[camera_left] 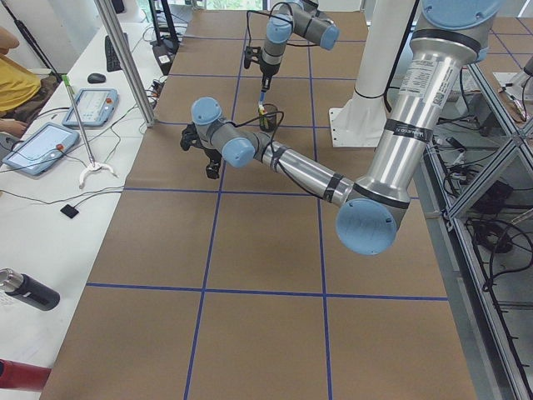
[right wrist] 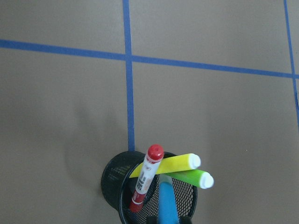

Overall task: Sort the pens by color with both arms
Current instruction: 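Lift the blue marker up out of the cup with the right gripper, then set the blue marker down farther from the robot while left gripper approaches cup, then lower the left gripper to the cup and grasp the red-capped white marker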

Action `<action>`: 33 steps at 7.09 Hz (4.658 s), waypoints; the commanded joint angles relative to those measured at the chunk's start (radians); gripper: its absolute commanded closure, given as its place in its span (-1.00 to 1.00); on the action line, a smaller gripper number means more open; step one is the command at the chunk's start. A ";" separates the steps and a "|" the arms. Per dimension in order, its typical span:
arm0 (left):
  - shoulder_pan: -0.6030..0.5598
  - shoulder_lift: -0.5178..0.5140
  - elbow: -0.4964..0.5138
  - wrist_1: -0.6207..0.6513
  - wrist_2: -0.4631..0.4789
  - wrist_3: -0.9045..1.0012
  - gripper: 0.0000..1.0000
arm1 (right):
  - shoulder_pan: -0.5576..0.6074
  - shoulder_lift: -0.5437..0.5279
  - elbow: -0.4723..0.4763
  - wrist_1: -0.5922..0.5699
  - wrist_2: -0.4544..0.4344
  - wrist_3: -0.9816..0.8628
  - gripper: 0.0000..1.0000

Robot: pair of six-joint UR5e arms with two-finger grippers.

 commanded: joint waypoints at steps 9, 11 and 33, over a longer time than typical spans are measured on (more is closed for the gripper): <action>0.000 -0.001 -0.008 0.000 -0.002 -0.005 -1.00 | 0.153 -0.310 -0.193 0.795 -0.408 -0.108 0.79; 0.000 -0.001 -0.010 0.000 0.000 -0.007 -1.00 | 0.155 -0.321 -0.341 0.972 -0.503 -0.109 0.80; 0.463 -0.471 0.054 0.239 0.152 -0.737 -0.86 | 0.502 -0.647 0.162 0.322 0.503 -0.699 -0.99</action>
